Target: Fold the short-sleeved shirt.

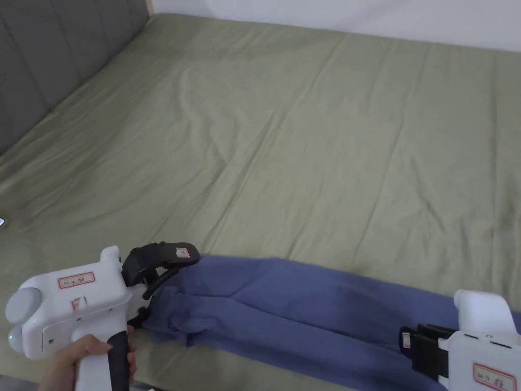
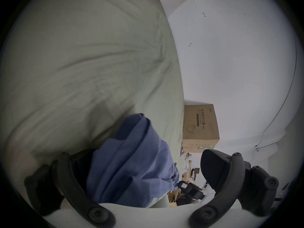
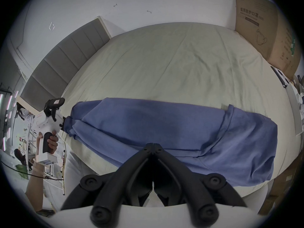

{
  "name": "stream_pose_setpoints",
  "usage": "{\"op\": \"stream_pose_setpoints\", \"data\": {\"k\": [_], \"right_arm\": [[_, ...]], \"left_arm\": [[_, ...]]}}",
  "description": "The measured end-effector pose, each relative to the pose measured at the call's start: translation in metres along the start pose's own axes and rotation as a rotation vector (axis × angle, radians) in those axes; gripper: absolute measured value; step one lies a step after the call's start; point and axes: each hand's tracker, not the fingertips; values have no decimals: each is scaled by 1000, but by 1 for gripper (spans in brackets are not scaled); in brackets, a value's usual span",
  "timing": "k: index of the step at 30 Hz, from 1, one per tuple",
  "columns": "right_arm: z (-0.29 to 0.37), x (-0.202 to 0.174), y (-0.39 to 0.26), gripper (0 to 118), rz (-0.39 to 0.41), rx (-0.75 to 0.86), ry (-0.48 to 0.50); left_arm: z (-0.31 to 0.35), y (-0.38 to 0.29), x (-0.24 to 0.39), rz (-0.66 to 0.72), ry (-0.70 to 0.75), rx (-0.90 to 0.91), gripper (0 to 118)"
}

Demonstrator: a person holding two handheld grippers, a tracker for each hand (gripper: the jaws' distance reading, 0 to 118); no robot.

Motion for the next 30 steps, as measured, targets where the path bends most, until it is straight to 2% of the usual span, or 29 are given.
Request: {"op": "stream_pose_setpoints", "data": {"k": [2, 3, 4, 5, 6, 8, 12, 18, 24, 28, 30], "right_arm": [[0, 0, -2, 0, -2, -5, 3], [1, 1, -4, 0, -3, -7, 8], [2, 3, -4, 0, -2, -9, 10], [3, 5, -5, 0, -3, -9, 10], [5, 8, -5, 0, -4, -7, 7], [11, 15, -5, 0, -14, 7, -3], [25, 36, -6, 0, -61, 41, -11], [40, 66, -16, 0, -112, 77, -32], [55, 97, -32, 0, -190, 111, -37], [64, 119, -45, 0, -255, 121, -42], [70, 129, -52, 0, -289, 133, -46]], "left_arm": [[3, 12, -3, -33, 45, -9, 112], [6, 11, 1, -76, 90, 1, 90], [5, 11, 3, -89, 161, -6, 41], [0, 6, 6, -70, 254, -36, 7], [-2, 3, 8, -78, 301, -59, 7], [7, -2, 17, -97, 237, -37, 7], [19, 0, 50, -188, 227, 14, 7], [1, -46, 143, -432, 375, 23, 7], [-80, -122, 212, -621, 329, -115, 7], [-165, -172, 218, -713, 386, -279, 7], [-200, -188, 210, -724, 357, -376, 7]]}}
